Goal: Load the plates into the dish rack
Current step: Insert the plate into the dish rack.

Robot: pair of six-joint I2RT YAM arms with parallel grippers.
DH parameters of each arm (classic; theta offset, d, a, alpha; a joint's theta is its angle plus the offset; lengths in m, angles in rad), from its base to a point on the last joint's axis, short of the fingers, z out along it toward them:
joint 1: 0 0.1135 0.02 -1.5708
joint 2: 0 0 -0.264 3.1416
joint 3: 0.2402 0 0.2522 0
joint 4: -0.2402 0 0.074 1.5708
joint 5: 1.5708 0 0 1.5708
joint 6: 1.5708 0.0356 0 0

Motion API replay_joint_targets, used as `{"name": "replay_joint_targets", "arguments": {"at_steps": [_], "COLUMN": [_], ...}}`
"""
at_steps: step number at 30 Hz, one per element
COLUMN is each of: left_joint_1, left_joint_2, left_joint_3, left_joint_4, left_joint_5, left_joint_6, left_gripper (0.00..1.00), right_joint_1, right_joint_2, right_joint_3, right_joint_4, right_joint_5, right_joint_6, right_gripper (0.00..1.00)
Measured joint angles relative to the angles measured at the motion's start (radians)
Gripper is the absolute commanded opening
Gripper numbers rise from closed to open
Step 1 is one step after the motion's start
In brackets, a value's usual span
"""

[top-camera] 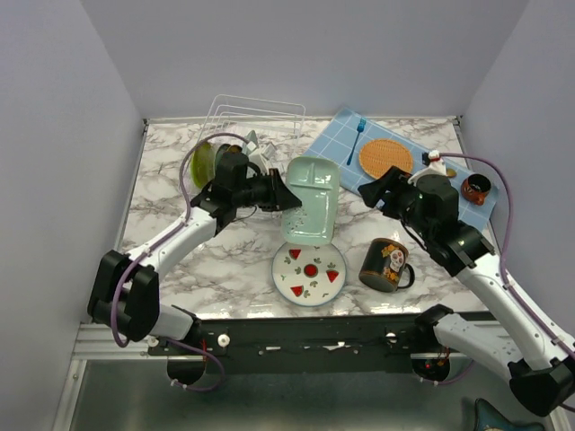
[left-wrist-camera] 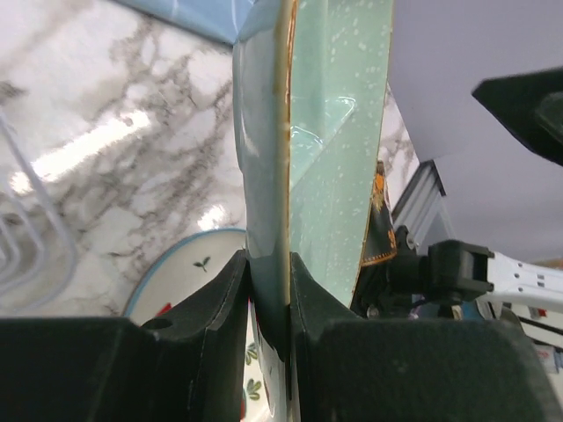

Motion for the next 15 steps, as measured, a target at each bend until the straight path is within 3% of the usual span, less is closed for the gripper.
{"name": "replay_joint_targets", "arguments": {"at_steps": [3,9,15], "left_joint_1": [0.048,0.190,0.231], "left_joint_2": [0.017,0.095,0.306], "left_joint_3": [0.101,0.441,0.985], "left_joint_4": [-0.106,-0.336,-0.689], "left_joint_5": [-0.018,-0.099,-0.317], "left_joint_6": [0.047,0.193,0.409], "left_gripper": [0.00,0.00,0.00], "right_joint_1": [0.000,0.000,0.000], "right_joint_2": [-0.036,-0.063,-0.060], "right_joint_3": [0.002,0.003,0.002], "right_joint_4": [-0.001,-0.005,-0.016], "right_joint_5": [0.026,0.050,0.051], "right_joint_6": [-0.011,-0.028,-0.033], "right_gripper": [0.80,0.80,0.80]}}
